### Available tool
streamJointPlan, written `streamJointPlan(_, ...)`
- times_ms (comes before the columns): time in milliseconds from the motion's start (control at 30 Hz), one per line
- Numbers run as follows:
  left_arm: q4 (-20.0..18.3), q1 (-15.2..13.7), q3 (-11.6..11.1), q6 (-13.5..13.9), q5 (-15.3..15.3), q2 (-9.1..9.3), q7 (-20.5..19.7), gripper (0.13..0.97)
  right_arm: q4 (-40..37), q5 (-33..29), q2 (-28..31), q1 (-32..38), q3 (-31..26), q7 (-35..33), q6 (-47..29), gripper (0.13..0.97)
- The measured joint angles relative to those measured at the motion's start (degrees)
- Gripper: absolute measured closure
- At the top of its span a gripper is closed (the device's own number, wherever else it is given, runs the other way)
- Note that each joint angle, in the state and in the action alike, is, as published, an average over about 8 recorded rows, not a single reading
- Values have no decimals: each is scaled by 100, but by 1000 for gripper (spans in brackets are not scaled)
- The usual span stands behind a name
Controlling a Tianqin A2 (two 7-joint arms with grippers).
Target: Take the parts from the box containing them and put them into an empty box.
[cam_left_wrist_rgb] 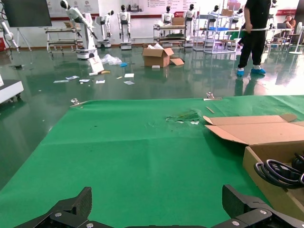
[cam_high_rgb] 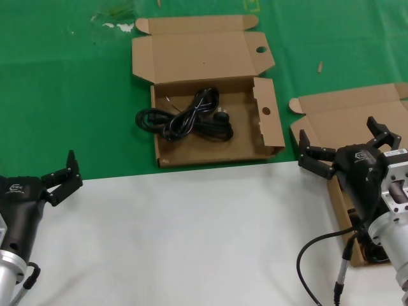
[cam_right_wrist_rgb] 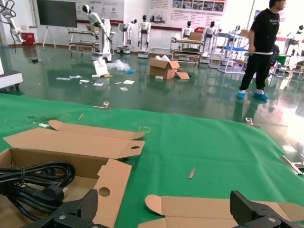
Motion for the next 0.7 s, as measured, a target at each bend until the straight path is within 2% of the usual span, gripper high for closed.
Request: streamJointPlan(700, 0, 0, 0, 0, 0, 0, 0, 132, 0, 0, 0, 0, 0, 0, 0, 129)
